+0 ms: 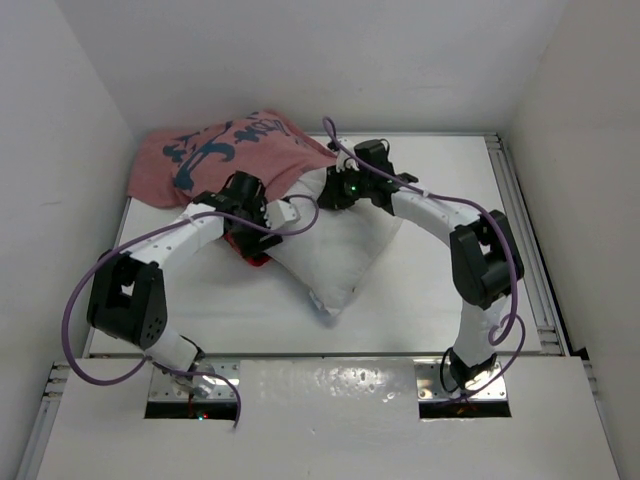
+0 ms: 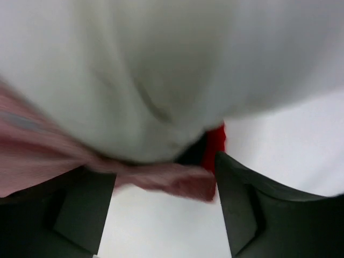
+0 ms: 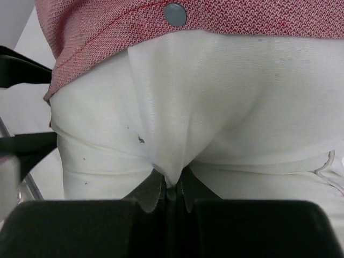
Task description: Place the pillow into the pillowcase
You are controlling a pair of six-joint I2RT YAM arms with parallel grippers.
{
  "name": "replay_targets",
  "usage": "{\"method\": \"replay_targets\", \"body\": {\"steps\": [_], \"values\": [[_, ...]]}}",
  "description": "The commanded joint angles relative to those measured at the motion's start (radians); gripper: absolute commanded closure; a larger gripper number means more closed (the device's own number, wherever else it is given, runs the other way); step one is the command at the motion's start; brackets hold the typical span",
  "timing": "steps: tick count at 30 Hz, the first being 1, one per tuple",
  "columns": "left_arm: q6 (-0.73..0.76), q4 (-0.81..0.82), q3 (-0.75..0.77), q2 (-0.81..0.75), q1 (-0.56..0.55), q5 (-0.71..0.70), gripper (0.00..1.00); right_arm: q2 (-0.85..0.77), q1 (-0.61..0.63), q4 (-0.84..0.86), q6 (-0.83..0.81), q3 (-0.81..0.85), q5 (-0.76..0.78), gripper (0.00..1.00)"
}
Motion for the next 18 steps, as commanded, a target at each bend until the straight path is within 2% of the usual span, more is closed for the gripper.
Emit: {"method": "replay_targets", "body": {"steps": [1, 4, 8, 9, 11, 15, 17, 18], "values": [[0.059, 0.024, -0.110, -0.040, 0.066, -0.002, 0.27, -0.012, -0.002, 0.068, 0.027, -0.025, -0.039, 1.00], [0.018, 0.091, -0.124, -0.033, 0.076, -0.036, 0.23, -0.020, 0.000, 0.081, 0.030, -0.048, -0.049, 1.00], [0.008, 0.127, -0.115, -0.016, 0.089, -0.002, 0.27, -0.027, 0.000, 0.128, 0.066, -0.084, -0.048, 1.00], [0.002, 0.134, -0.109, -0.010, 0.087, 0.008, 0.40, -0.029, 0.000, 0.140, 0.069, -0.095, -0.049, 1.00], [-0.033, 0.134, -0.093, 0.003, 0.083, 0.042, 0.51, -0.030, 0.000, 0.150, 0.078, -0.101, -0.052, 1.00], [-0.073, 0.087, -0.001, 0.019, 0.078, 0.134, 1.00, -0.037, 0.001, 0.177, 0.101, -0.120, -0.065, 1.00], [-0.056, 0.041, 0.083, 0.033, 0.081, 0.217, 1.00, -0.043, 0.000, 0.203, 0.127, -0.124, -0.083, 1.00], [-0.039, -0.032, 0.121, 0.039, 0.078, 0.263, 1.00, -0.046, -0.002, 0.244, 0.141, -0.126, -0.097, 1.00]]}}
